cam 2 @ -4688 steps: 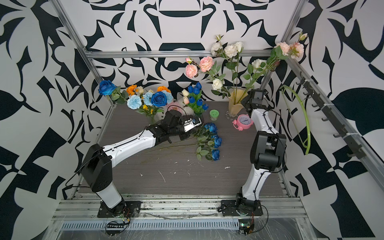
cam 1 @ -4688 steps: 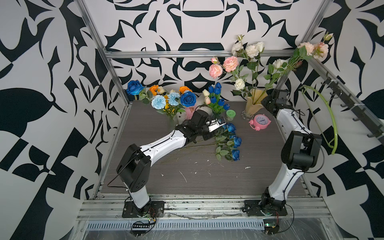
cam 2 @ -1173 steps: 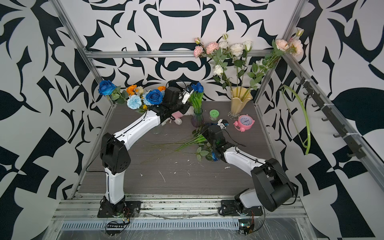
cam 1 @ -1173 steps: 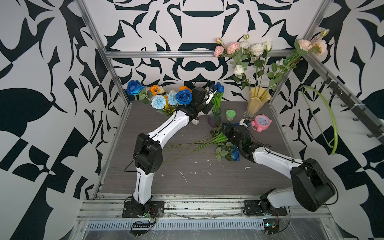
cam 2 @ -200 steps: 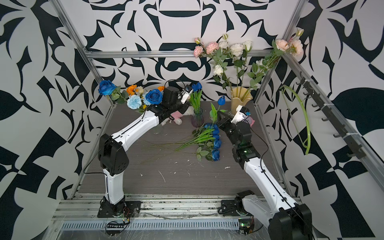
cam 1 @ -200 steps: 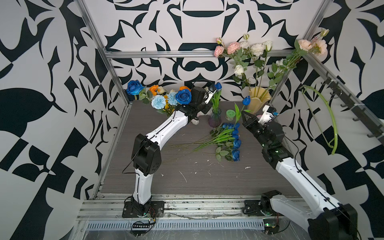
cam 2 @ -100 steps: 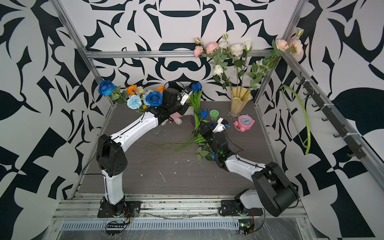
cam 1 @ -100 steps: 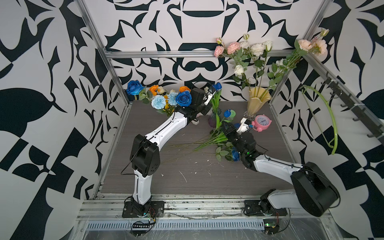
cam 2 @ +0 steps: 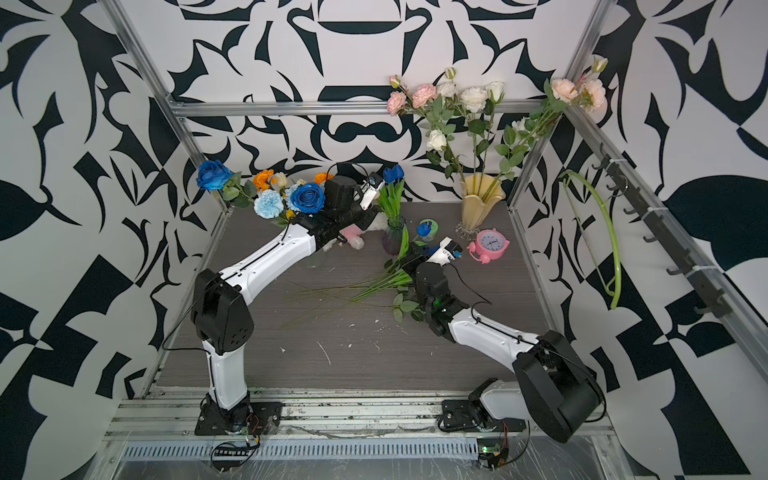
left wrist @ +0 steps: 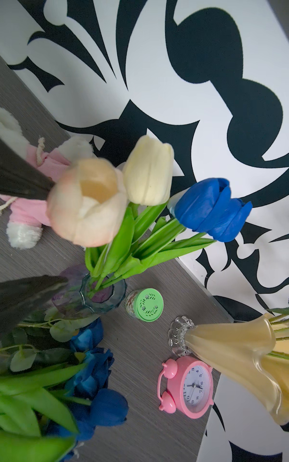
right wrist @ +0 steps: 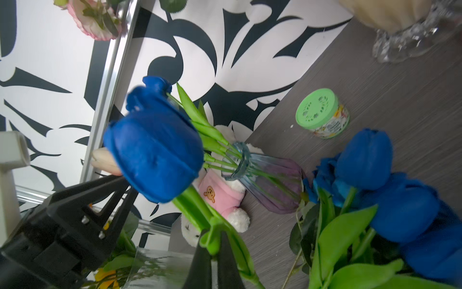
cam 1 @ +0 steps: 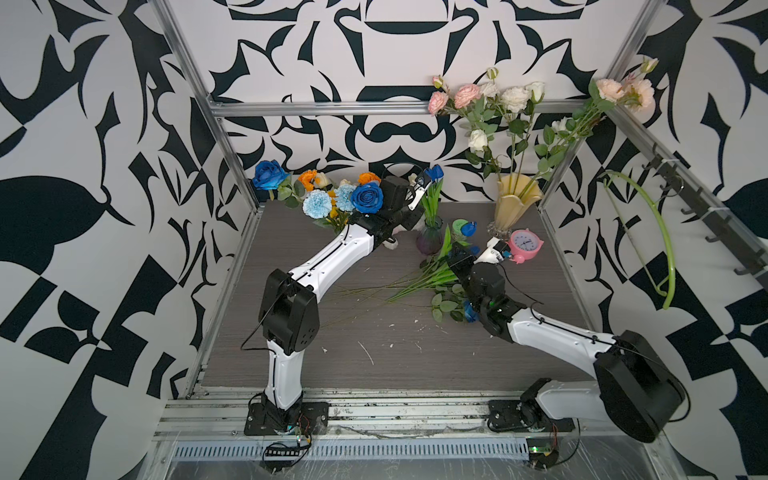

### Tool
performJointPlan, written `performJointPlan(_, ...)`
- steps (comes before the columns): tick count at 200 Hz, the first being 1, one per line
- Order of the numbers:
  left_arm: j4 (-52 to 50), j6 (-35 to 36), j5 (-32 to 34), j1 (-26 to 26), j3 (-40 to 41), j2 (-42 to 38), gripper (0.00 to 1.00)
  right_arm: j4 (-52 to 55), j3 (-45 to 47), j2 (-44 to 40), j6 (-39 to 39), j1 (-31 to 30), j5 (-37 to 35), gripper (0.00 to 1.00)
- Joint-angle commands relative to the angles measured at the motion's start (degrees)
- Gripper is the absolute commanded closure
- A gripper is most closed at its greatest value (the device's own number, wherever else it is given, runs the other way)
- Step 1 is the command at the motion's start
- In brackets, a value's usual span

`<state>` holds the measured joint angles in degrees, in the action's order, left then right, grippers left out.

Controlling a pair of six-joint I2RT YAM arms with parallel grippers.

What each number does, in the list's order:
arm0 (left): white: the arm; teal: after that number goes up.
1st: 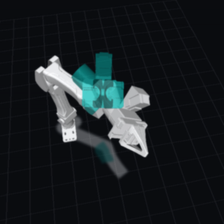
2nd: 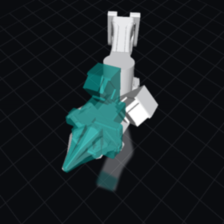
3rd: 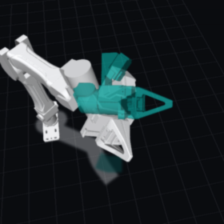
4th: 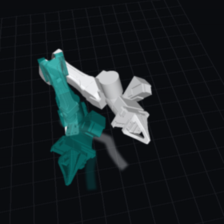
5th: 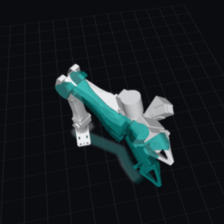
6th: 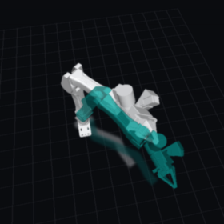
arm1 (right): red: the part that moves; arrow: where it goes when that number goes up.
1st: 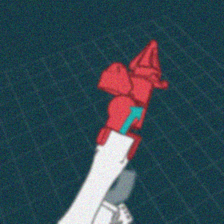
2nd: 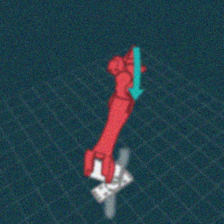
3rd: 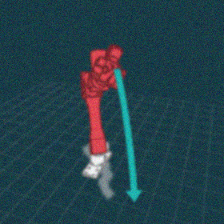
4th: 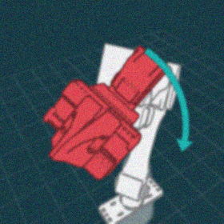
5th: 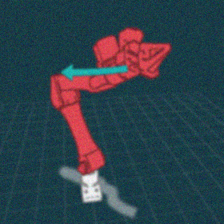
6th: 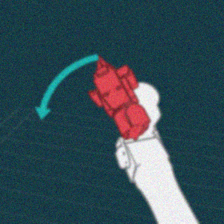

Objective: Pick out blue flowers from the vase
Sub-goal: Place the flower at the center of the board, then pick up the flower from the vase.

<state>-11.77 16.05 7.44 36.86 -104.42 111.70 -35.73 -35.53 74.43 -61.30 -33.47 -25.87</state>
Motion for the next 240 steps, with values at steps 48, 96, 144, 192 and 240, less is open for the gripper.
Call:
performJointPlan(48, 0.26, -0.19, -0.59, -0.03, -0.07, -0.57, 0.48, 9.35, -1.78, 1.71, 2.14, -0.19, -3.05, 1.0)
performJointPlan(96, 0.43, -0.23, -0.58, -0.04, 0.22, -0.45, 0.48, 13.8, -3.55, 2.03, 3.32, -0.21, -1.79, 0.87)
performJointPlan(144, 0.46, -0.41, -0.83, -0.04, -0.32, 0.05, 0.48, 18.16, -5.75, 1.98, 7.16, -0.2, -2.15, 0.57)
performJointPlan(192, 0.01, -0.01, -0.59, 0.01, -0.59, -0.17, 0.48, 23.85, -13.59, 0.24, 22.94, 0.12, -2.11, 0.51)
performJointPlan(240, -0.5, 0.21, -0.41, -0.03, -0.62, -0.36, 0.48, 20.73, -22.93, 5.5, 29.03, 12.33, 17.53, 0.5)
